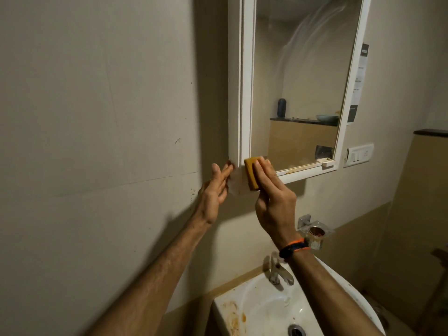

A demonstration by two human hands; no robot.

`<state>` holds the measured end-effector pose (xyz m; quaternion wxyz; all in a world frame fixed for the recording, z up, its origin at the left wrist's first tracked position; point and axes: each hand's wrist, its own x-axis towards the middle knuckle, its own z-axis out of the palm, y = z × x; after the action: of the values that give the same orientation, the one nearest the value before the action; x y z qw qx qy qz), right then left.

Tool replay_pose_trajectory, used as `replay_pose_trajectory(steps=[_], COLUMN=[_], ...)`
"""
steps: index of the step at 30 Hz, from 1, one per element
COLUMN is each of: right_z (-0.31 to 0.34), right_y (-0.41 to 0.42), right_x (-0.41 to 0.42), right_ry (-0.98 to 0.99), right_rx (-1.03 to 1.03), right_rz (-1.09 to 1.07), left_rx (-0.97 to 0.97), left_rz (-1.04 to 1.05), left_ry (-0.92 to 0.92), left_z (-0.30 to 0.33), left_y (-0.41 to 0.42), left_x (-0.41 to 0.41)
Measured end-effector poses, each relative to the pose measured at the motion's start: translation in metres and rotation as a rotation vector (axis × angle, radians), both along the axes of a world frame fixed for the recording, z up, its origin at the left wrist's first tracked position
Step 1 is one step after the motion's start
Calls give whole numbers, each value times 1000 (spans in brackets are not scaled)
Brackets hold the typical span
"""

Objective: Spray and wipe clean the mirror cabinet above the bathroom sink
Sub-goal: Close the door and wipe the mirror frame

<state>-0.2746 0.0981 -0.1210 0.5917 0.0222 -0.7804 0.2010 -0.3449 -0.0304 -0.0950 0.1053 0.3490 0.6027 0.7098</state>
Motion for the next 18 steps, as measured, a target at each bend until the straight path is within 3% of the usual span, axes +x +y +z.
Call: replay_pose_trajectory(steps=[14, 18], right_z=[-57, -42], right_y=[-4, -1], right_x=[8, 20], right_ry=[-298, -167], right_rx=[181, 24], right_rz=[-66, -40], left_rx=[52, 51], left_rz=[6, 5], left_ry=[-22, -34], left_z=[-6, -6], left_y=[3, 4], left_x=[2, 3])
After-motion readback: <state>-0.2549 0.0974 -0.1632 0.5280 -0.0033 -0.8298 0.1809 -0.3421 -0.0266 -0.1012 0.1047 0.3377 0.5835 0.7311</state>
